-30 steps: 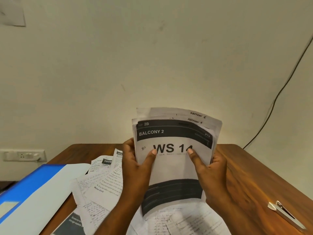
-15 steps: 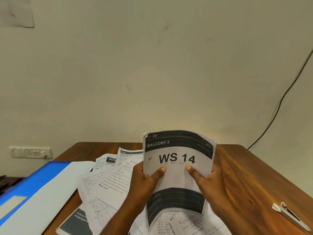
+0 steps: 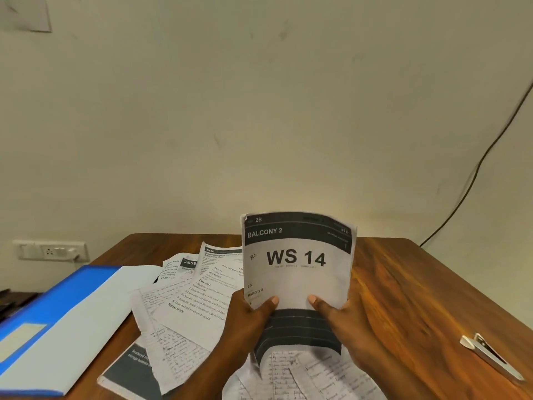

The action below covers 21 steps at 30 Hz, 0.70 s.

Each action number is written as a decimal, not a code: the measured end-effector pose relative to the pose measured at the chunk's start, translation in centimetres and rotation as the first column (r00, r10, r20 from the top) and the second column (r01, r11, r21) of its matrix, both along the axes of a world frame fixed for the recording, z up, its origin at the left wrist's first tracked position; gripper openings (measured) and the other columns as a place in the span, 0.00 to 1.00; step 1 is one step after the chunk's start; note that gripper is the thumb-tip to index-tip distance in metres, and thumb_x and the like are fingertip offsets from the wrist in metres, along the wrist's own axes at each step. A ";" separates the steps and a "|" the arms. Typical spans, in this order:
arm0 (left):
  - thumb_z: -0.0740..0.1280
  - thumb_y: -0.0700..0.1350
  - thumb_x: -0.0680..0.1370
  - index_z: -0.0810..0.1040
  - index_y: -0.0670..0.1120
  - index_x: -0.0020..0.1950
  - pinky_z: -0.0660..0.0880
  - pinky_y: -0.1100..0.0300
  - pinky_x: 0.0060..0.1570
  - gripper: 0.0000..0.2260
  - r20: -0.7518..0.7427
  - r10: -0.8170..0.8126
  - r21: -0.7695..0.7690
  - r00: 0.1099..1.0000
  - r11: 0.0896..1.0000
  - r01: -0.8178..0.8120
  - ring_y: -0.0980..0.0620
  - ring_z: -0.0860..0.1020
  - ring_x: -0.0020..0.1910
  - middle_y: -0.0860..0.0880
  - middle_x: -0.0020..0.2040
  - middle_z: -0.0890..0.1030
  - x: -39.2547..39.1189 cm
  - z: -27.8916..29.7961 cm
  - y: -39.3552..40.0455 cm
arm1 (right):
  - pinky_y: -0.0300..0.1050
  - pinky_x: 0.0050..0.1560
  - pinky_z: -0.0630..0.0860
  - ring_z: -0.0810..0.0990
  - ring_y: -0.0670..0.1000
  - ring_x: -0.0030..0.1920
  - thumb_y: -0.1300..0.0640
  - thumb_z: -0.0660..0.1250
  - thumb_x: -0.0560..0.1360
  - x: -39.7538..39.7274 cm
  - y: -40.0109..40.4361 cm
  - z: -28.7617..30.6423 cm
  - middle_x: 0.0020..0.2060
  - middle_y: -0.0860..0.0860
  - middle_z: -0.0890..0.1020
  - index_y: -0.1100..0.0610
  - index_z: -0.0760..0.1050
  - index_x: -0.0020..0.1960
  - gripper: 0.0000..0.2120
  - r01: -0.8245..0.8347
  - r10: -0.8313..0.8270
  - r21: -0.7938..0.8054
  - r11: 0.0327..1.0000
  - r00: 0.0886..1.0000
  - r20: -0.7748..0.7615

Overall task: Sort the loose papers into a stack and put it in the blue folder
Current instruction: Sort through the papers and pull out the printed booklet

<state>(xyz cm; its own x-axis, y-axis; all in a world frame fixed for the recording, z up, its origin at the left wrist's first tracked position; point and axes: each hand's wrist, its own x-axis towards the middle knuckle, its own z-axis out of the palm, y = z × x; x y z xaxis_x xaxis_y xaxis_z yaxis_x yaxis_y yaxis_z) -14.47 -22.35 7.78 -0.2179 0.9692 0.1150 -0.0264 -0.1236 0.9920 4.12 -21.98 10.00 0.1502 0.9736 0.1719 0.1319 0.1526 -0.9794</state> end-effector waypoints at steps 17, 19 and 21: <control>0.76 0.43 0.78 0.75 0.50 0.67 0.85 0.55 0.49 0.20 0.003 -0.053 -0.111 0.999 0.992 0.053 0.48 0.84 0.55 0.47 0.57 0.84 -0.8 -2.4 0.3 | 0.61 0.81 0.58 0.60 0.60 0.81 0.43 0.78 0.71 -0.1 1.7 -3.5 0.83 0.50 0.58 0.50 0.50 0.84 0.53 -0.036 0.038 -0.047 0.998 0.998 0.045; 0.76 0.42 0.77 0.76 0.52 0.64 0.84 0.58 0.45 0.17 0.018 -0.074 -0.124 0.997 0.989 0.076 0.49 0.84 0.53 0.48 0.55 0.85 -1.2 -2.2 0.5 | 0.58 0.81 0.56 0.57 0.60 0.82 0.48 0.76 0.76 0.1 1.8 -3.1 0.83 0.53 0.57 0.54 0.48 0.84 0.49 -0.057 0.061 -0.059 0.997 0.996 0.067; 0.77 0.41 0.77 0.76 0.52 0.63 0.83 0.60 0.43 0.17 0.030 -0.089 -0.126 0.996 0.988 0.092 0.49 0.84 0.52 0.48 0.55 0.85 -1.6 -2.0 0.7 | 0.58 0.79 0.63 0.64 0.61 0.80 0.51 0.76 0.77 0.4 1.9 -2.6 0.79 0.54 0.66 0.55 0.56 0.82 0.42 -0.077 0.080 -0.068 0.995 0.996 0.044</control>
<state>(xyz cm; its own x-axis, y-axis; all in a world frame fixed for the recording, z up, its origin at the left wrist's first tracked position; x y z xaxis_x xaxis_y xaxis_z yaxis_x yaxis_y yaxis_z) -16.06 -21.67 5.82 -0.1294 0.9915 -0.0150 -0.0554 0.0078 0.9984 4.52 -20.09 7.43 0.0666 0.9915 0.1114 0.1678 0.0989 -0.9808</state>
